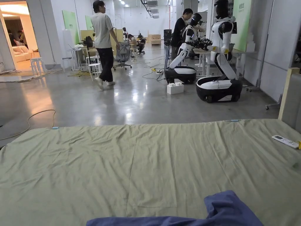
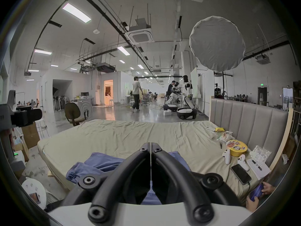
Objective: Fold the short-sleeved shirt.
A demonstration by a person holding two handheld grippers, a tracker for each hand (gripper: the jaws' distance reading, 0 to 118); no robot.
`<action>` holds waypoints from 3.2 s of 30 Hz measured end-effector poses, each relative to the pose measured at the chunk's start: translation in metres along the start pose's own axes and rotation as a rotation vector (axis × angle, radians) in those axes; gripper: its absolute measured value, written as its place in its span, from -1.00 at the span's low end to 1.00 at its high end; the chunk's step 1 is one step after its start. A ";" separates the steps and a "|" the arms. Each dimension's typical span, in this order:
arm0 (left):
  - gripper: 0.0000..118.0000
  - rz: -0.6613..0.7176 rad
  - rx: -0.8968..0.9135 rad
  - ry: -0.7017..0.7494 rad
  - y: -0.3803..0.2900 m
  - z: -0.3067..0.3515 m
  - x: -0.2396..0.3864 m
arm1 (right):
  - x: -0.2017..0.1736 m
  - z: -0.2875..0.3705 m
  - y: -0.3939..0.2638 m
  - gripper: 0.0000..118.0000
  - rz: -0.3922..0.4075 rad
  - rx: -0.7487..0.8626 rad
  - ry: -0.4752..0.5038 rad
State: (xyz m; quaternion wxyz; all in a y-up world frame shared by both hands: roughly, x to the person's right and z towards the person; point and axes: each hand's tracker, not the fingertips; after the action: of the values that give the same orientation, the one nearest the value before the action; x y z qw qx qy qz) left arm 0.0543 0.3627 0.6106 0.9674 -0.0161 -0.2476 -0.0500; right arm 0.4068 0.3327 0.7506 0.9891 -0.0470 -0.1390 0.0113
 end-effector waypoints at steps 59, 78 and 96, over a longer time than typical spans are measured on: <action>-0.88 -0.041 -0.989 0.032 -0.231 -0.423 -0.048 | 0.170 -0.392 -0.178 -0.92 -0.143 -0.989 -0.181; -0.89 0.361 -0.733 -0.082 -0.180 -0.159 -0.125 | 0.140 -0.117 -0.120 -0.98 -0.284 -0.660 -0.094; 0.59 0.258 -0.443 0.142 -0.147 -0.090 -0.126 | 0.135 -0.077 -0.129 0.42 -0.207 -0.557 -0.208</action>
State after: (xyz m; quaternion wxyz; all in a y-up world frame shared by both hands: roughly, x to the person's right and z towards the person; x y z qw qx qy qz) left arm -0.0278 0.2225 0.4725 0.9536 -0.2554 -0.1582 0.0199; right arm 0.5588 0.2016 0.7260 0.9145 -0.3005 -0.2411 -0.1234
